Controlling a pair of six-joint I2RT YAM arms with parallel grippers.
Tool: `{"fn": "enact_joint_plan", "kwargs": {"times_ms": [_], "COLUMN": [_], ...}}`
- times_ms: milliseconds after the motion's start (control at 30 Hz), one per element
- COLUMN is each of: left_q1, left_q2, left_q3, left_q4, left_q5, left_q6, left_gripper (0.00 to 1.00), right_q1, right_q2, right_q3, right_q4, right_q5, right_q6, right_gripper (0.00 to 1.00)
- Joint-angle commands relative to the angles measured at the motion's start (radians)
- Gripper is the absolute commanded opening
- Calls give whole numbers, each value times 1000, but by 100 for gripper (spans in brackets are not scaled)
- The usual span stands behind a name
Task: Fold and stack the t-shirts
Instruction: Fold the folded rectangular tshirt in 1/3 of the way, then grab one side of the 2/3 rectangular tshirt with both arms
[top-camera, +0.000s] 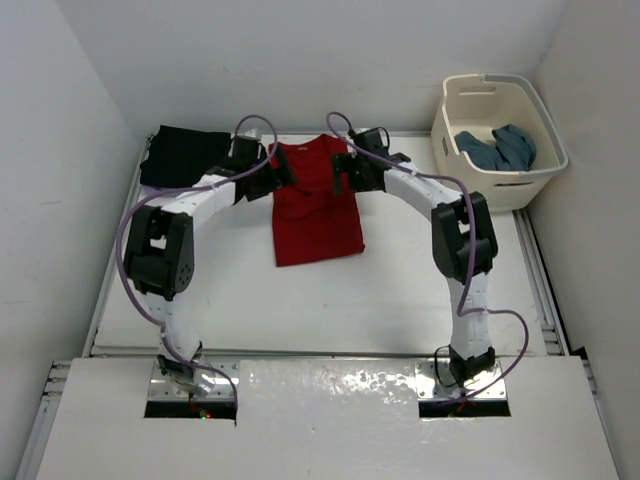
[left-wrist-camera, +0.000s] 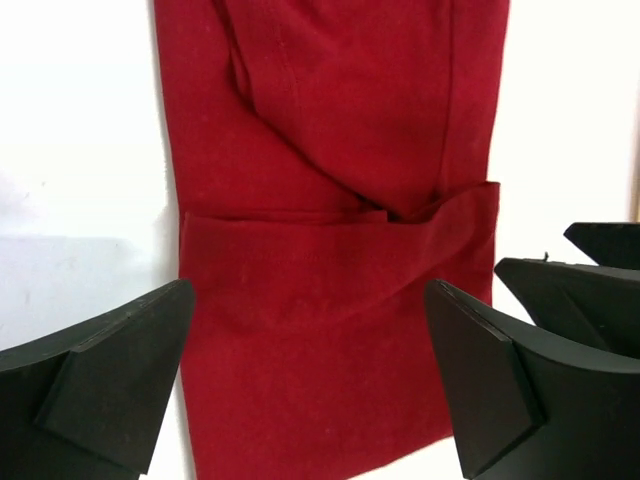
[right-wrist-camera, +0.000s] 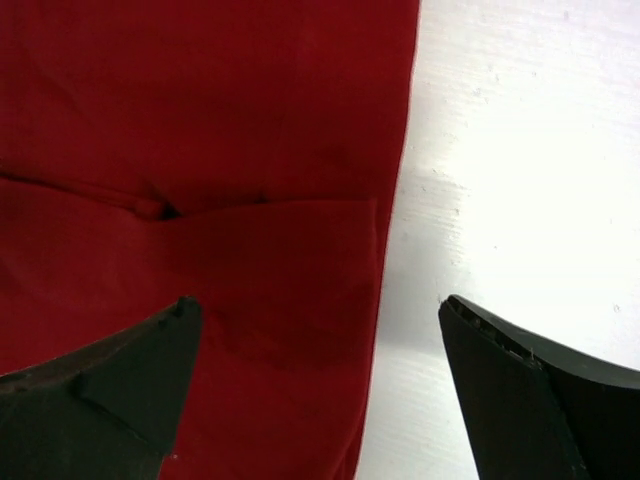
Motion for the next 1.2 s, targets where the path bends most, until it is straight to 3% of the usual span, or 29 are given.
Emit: {"fn": "enact_joint_plan", "kwargs": {"times_ms": [0,200,333,433,633,933,1033,1167], "left_q1": [8,5,-13,-59,-109,-112,-113,-116], "left_q2": [-112,-326,-431,-486,-482,-419,-405,-382], "left_q3": [-48,-310,-526,-608,-700,-680,-682,-677], "left_q4": [17,43,78,66,107,123,133,152], "left_q5": [1,27,82,64,65,44,41,44], "left_q6": [17,-37,-80,-74,-97,-95,-98,-108], "left_gripper": [100,100,100,100,100,100,98,93], "right_q1": [1,38,57,61,59,55,36,4], "right_q2": [-146,-341,-367,-410,-454,-422,-434,-427], "right_q3": [-101,-396,-459,-549,-706,-723,-763,-816], "right_q4": [41,152,140,144,160,262,311,364], "right_q5": [-55,-182,-256,-232,-110,-64,-80,-104], "right_q6": [-18,-9,-4,29,71,196,253,307], "right_gripper": [99,99,99,99,99,93,89,74]}}
